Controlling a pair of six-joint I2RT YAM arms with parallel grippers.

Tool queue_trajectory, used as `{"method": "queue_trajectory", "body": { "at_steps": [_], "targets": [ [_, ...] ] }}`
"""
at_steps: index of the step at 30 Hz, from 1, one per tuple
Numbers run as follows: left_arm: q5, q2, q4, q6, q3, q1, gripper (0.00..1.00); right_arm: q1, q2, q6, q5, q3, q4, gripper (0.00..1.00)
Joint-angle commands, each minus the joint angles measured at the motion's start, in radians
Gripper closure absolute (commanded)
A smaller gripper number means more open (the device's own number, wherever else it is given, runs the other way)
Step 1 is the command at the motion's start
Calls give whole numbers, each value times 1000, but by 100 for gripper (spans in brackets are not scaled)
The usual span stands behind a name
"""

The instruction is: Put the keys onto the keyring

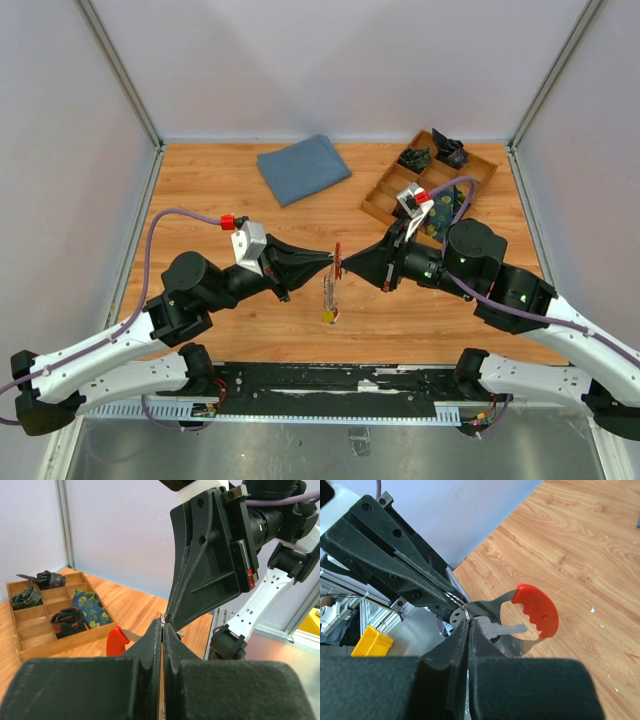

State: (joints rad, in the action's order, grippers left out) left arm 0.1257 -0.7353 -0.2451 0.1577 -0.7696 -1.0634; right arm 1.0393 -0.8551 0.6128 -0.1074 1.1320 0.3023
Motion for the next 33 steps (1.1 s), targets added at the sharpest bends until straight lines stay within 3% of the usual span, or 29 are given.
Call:
{"method": "queue_trajectory", "body": {
  "at_steps": [1,9,13,19,27,33],
  "targets": [
    [14,17,-94,-4,-7,-7,100,-13,-39,-26,-30,33,69,99],
    [20,16,-93,-4,-8,-7,100,-15,-57,-29,-39,39,84,97],
    [26,14,-91,-6,-12,-7,100,-15,-30,-69,-3,48,83,89],
    [33,19,-89,-6,-17,-6,99,-15,65,-274,4,16,-38,74],
    [88,10,-107,4,-31,-7,100,-14,142,-553,-218,-133,-337,66],
    [163,9,-120,4,-47,-7,99,-14,129,-620,-366,-130,-330,70]
  ]
}}
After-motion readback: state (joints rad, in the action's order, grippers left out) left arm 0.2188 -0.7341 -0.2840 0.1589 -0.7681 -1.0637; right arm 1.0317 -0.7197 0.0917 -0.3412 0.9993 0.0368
